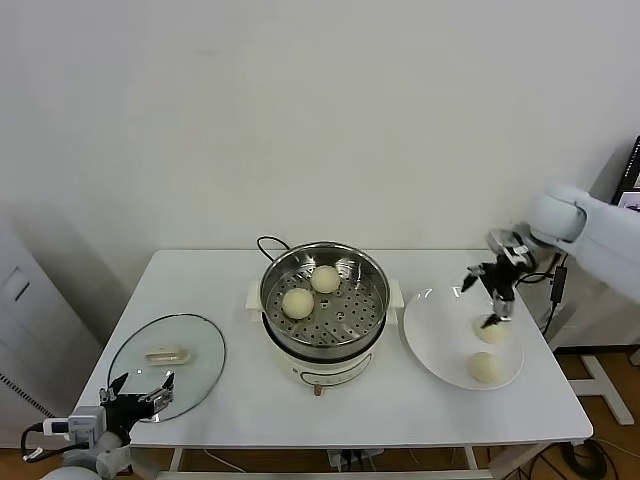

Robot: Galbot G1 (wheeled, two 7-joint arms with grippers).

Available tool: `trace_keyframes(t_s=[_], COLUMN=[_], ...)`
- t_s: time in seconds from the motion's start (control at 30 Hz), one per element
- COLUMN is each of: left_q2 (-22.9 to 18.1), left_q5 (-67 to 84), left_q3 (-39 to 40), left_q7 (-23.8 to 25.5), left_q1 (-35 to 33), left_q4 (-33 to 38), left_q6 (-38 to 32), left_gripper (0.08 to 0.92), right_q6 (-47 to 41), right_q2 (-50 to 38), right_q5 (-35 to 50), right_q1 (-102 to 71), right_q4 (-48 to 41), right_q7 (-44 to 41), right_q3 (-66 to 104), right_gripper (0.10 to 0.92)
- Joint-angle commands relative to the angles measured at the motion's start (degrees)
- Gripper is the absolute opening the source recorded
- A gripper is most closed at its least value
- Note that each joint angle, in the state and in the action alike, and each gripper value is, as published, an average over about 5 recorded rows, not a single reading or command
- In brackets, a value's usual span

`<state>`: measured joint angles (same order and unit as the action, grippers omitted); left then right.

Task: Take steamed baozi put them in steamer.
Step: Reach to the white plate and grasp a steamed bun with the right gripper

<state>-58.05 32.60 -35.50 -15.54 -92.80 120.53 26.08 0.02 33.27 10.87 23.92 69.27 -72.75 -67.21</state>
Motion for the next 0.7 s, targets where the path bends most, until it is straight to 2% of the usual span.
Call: trace_keyframes(t_s=[0.03, 0.3, 0.7], left_q2=[0.2, 0.4, 0.6], left_q5=[0.0, 0.0, 0.0], left_q3=[0.0, 0.1, 0.2], left_q7=[0.0, 0.0, 0.0], left_q1=[0.0, 0.0, -0.1], left_q4=[-0.1, 0.0, 0.2], left_q6=[0.0, 0.0, 0.1], left_gripper=[0.823, 0.823, 0.823], right_q6=[5.5, 6.2, 6.1], right_q2=[-3.4, -2.5, 0.8], right_q5=[-11.3, -15.2, -16.7], right_q1=[-14.4, -21.7, -28.5], right_q4=[-1.6, -2.9, -5.6], right_q7=[-2.7, -1.4, 2.7], right_q3=[11.0, 17.8, 23.6], right_gripper=[0.823, 0.823, 0.823])
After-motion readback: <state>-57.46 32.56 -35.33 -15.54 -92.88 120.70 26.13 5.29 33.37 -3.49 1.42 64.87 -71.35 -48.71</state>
